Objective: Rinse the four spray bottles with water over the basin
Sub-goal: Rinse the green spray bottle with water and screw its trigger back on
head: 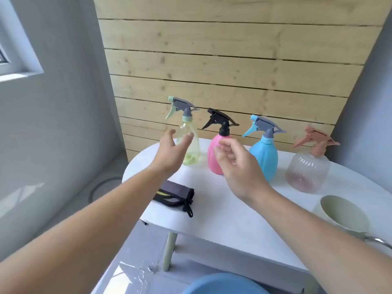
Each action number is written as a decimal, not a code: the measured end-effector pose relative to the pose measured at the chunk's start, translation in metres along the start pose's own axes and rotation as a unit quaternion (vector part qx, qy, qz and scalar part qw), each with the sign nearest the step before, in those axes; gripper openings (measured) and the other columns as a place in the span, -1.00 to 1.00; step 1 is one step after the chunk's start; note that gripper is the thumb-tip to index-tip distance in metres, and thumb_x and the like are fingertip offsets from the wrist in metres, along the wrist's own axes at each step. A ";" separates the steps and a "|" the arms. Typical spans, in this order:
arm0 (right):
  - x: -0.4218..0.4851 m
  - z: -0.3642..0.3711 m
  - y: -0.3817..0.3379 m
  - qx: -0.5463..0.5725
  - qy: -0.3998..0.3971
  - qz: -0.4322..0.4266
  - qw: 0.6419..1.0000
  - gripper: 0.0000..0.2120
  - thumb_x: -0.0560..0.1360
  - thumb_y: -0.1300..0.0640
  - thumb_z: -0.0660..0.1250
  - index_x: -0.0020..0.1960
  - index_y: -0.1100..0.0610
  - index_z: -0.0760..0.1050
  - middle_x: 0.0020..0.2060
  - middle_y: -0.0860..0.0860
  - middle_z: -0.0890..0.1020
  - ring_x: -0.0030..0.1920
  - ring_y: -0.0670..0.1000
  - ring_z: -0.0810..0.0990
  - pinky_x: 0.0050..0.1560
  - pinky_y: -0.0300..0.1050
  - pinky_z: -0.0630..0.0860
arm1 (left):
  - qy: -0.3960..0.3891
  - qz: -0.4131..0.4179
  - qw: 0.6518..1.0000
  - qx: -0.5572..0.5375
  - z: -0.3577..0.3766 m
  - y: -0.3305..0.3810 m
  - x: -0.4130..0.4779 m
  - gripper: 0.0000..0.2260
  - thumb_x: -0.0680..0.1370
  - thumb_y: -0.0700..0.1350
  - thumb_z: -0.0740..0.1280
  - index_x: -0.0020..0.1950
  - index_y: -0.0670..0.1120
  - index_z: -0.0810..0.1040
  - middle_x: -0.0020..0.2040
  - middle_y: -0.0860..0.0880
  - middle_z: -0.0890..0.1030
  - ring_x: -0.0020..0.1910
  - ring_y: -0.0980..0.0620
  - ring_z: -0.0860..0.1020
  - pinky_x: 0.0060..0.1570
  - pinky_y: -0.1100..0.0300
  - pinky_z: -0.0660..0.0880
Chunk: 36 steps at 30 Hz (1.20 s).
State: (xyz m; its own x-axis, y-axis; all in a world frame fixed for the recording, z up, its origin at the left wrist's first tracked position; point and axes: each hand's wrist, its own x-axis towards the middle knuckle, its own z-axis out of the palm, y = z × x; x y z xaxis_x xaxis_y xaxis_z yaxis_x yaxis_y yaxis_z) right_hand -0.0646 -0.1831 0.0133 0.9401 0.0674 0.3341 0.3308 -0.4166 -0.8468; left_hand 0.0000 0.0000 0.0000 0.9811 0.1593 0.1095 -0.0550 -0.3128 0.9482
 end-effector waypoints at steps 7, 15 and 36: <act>0.026 0.021 0.013 0.025 -0.010 0.060 0.998 -0.60 0.60 -0.20 0.21 0.35 -0.06 0.44 0.26 -0.15 0.56 0.20 -0.23 0.53 0.18 -0.21 0.42 | -0.025 -0.007 0.999 0.026 0.010 -0.011 0.061 -0.21 0.61 0.20 0.37 0.69 -0.03 0.05 0.66 -0.03 0.21 0.62 -0.07 0.24 0.47 0.04 0.27; 0.038 0.024 0.020 0.007 -0.002 0.057 0.998 -0.65 0.59 -0.16 0.25 0.30 -0.03 0.48 0.22 -0.16 0.57 0.13 -0.33 0.51 0.08 -0.30 0.42 | 0.011 0.065 0.998 0.015 0.009 -0.017 0.068 -0.56 0.58 0.10 0.45 0.40 -0.04 0.51 0.18 0.02 0.60 0.18 0.03 0.55 0.08 0.18 0.43; -0.184 -0.066 -0.047 0.137 -0.050 0.132 0.980 -0.63 0.42 -0.28 0.37 0.10 -0.08 0.53 -0.06 -0.02 0.66 -0.07 0.03 0.72 0.01 -0.02 0.63 | -0.215 -0.073 0.924 -0.309 0.026 0.068 -0.209 -0.66 0.63 0.08 0.33 0.28 -0.11 0.65 0.28 -0.08 0.68 0.27 -0.09 0.63 0.35 -0.10 0.48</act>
State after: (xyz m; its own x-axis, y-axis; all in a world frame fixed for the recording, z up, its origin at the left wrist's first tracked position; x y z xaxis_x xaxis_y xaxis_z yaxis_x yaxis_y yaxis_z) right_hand -0.2592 -0.2360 0.0191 0.9947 0.0850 0.0575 0.0716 -0.1733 -0.9823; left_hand -0.2037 -0.0787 0.0338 0.9622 -0.2702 -0.0349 0.1179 0.2974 0.9475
